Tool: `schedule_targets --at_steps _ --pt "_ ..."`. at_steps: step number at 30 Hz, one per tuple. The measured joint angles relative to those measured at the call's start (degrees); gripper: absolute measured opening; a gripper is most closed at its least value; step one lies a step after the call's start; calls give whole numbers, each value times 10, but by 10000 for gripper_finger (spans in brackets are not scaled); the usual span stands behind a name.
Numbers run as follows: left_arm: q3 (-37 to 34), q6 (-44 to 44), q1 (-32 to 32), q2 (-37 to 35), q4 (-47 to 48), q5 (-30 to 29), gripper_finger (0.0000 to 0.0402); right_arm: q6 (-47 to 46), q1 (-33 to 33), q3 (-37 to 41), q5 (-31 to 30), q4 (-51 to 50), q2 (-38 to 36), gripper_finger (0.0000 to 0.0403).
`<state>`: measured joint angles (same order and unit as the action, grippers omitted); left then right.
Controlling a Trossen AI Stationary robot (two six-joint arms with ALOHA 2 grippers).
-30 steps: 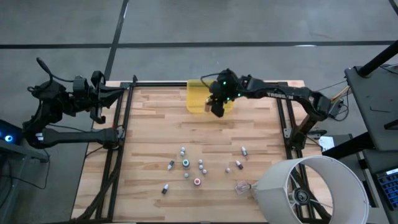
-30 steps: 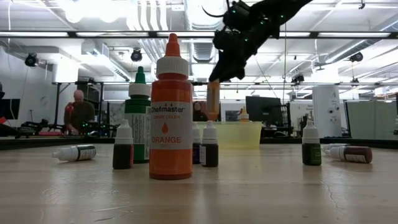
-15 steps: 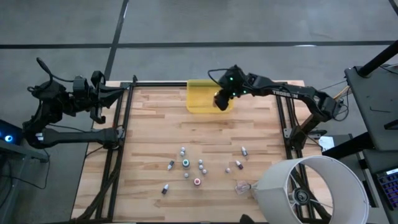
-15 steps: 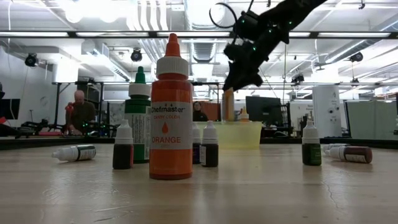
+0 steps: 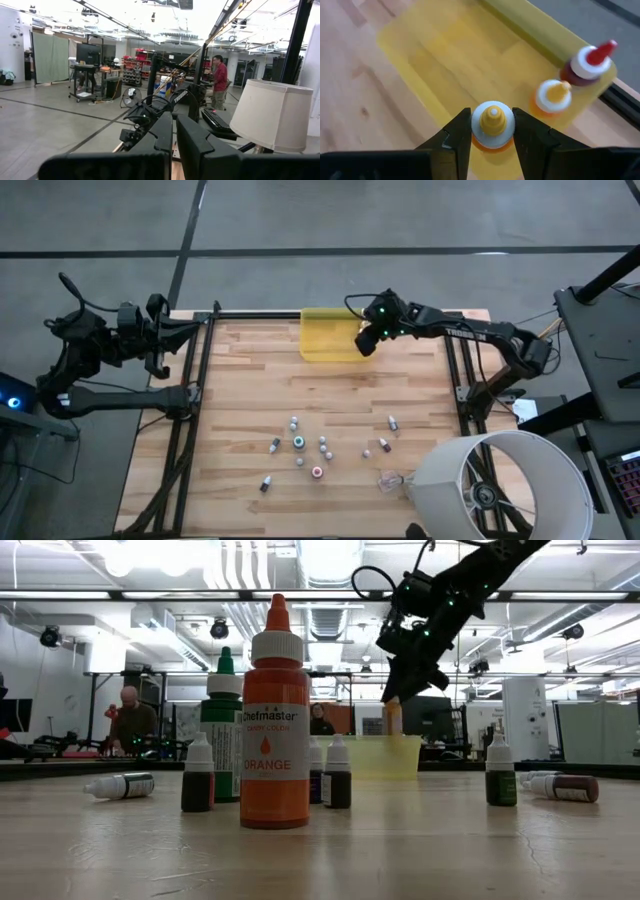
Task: Pick & Place food coloring
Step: Put the large yellow food coloring bottle into the yellow bin
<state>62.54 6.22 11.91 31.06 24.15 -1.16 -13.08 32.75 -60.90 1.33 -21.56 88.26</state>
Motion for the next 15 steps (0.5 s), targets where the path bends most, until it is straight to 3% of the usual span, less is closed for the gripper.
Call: schedule_targets --at_steps 15 --pt "0 0 0 0 0 0 0 2 13 53 -21 56 -24 113"
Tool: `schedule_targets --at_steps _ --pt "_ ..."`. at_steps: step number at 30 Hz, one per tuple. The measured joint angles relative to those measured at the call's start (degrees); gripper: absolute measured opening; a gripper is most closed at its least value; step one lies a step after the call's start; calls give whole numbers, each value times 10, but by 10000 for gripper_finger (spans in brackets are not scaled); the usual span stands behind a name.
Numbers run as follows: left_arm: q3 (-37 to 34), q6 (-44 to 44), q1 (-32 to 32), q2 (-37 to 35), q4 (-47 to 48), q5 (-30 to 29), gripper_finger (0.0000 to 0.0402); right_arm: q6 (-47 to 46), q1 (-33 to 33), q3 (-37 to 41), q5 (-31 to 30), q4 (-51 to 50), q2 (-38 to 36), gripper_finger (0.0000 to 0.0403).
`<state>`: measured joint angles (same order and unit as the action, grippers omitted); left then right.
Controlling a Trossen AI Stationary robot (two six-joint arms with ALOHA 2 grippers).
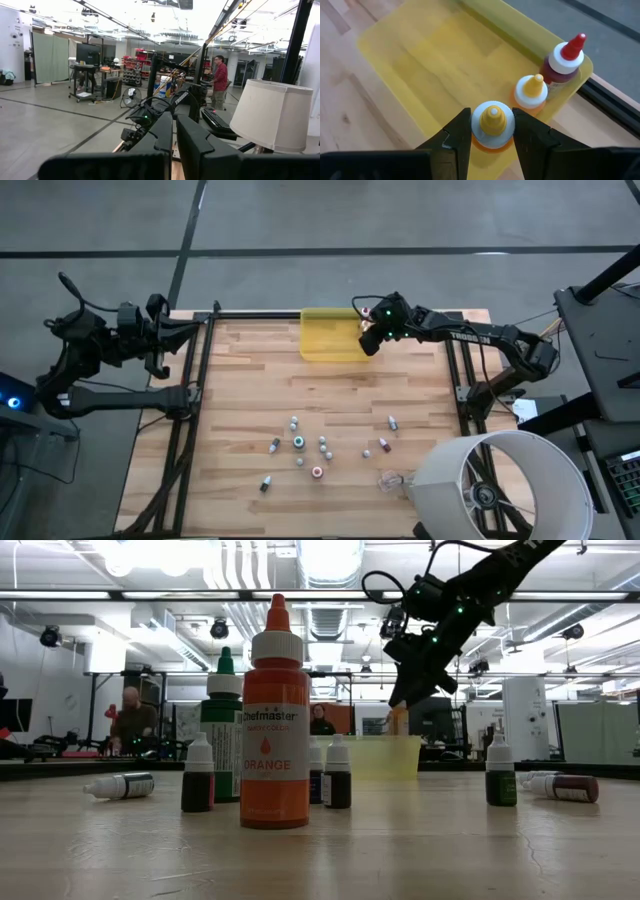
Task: Pick & Place food coloring
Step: Put the large yellow food coloring bottle into the yellow bin
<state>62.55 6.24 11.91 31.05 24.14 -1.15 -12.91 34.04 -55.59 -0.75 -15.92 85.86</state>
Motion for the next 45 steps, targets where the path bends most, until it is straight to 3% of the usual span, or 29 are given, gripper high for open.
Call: schedule_targets --at_steps 45 --pt "0 0 0 0 0 0 0 30 9 15 -39 38 6 114"
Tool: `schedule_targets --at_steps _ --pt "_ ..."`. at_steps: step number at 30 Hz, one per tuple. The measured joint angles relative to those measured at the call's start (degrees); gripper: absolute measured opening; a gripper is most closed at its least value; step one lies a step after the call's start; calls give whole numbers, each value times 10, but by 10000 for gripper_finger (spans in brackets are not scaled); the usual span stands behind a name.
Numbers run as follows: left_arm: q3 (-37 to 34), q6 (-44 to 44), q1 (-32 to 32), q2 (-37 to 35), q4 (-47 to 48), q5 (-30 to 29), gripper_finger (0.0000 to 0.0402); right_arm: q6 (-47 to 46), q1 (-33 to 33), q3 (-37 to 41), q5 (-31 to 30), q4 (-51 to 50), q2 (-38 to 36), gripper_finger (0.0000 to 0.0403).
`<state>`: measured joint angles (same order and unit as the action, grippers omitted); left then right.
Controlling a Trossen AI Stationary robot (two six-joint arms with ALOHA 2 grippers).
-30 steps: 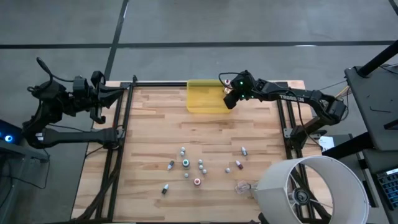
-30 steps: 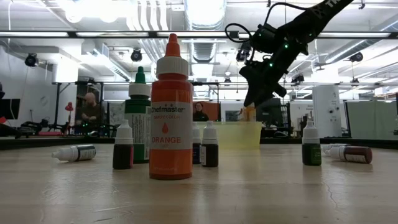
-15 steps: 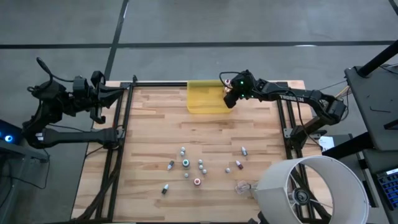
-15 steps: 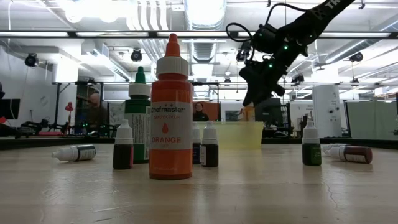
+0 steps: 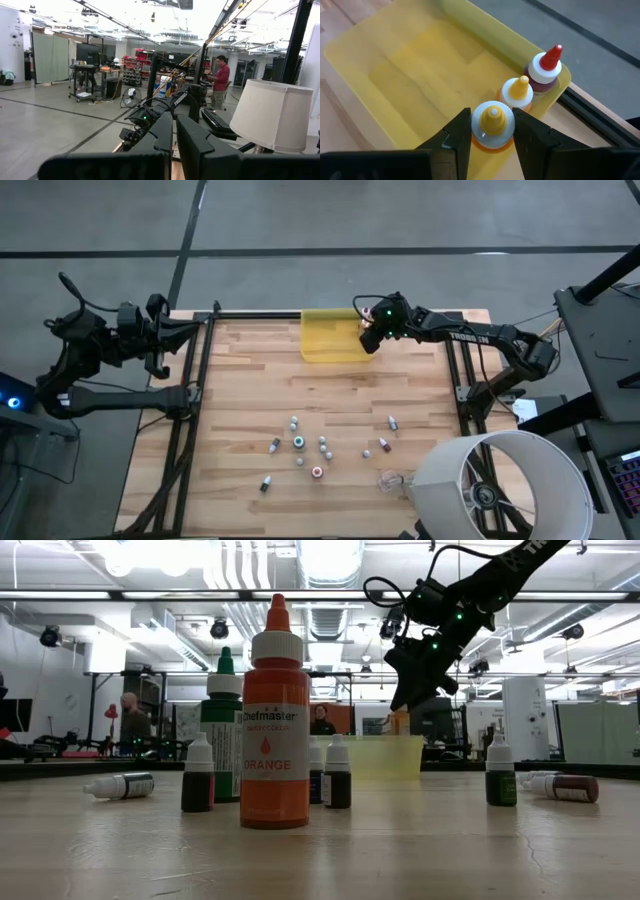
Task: Pick & Place food coloring
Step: Put the large yellow food coloring bottle into the yellow bin
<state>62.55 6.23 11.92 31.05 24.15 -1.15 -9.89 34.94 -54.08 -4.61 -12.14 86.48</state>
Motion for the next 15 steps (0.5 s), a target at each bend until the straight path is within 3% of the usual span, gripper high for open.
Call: schedule_targets --at_steps 15 --pt "0 0 0 0 0 0 0 0 0 7 -35 5 0 113"
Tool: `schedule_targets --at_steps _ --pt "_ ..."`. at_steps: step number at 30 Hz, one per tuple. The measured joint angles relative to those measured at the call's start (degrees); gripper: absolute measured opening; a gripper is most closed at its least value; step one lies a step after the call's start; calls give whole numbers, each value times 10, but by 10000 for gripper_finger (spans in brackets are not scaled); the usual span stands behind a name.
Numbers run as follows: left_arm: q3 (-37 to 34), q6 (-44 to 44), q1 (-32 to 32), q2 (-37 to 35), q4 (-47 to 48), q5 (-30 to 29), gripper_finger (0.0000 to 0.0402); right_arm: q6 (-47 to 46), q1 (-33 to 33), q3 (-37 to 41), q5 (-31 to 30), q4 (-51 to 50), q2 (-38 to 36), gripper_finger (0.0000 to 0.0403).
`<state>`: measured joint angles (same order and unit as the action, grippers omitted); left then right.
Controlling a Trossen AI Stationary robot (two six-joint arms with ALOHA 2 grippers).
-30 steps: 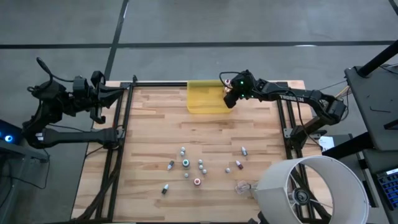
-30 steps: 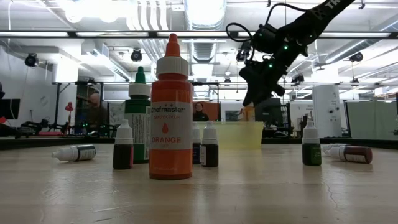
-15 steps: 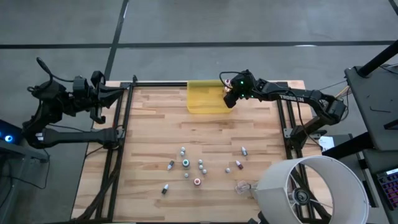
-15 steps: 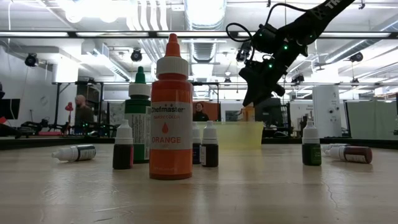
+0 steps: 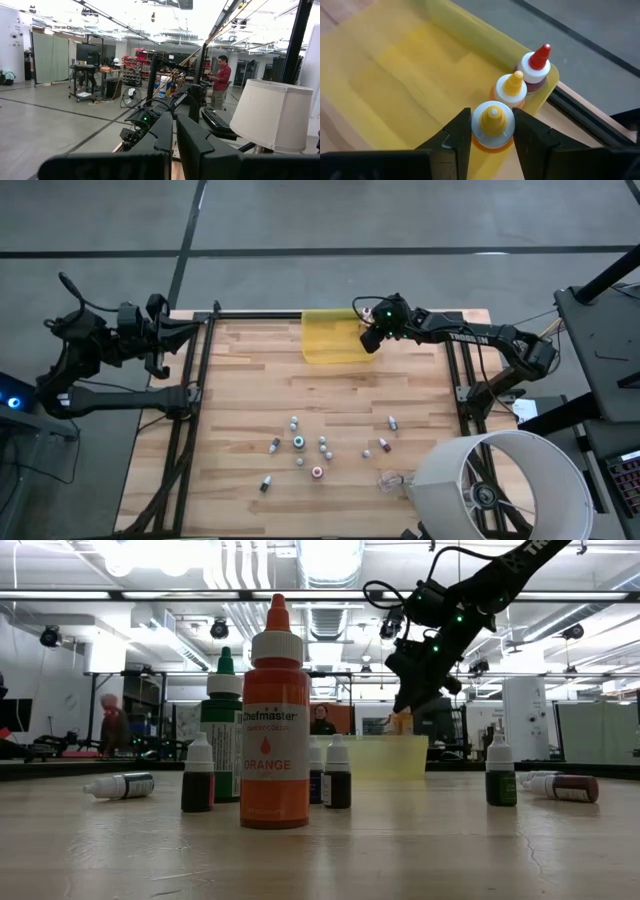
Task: Pick & Place food coloring
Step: Put the large yellow food coloring bottle into the yellow bin
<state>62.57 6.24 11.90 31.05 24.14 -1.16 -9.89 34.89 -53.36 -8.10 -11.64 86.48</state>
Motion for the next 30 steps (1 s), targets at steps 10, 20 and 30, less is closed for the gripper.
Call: schedule_targets --at_steps 10,20,30 --pt "0 0 0 0 0 0 0 0 0 0 -11 0 0 113" --pt "0 0 0 0 0 0 0 0 0 0 5 0 0 113" --pt "0 0 0 0 0 0 0 9 0 0 6 1 0 113"
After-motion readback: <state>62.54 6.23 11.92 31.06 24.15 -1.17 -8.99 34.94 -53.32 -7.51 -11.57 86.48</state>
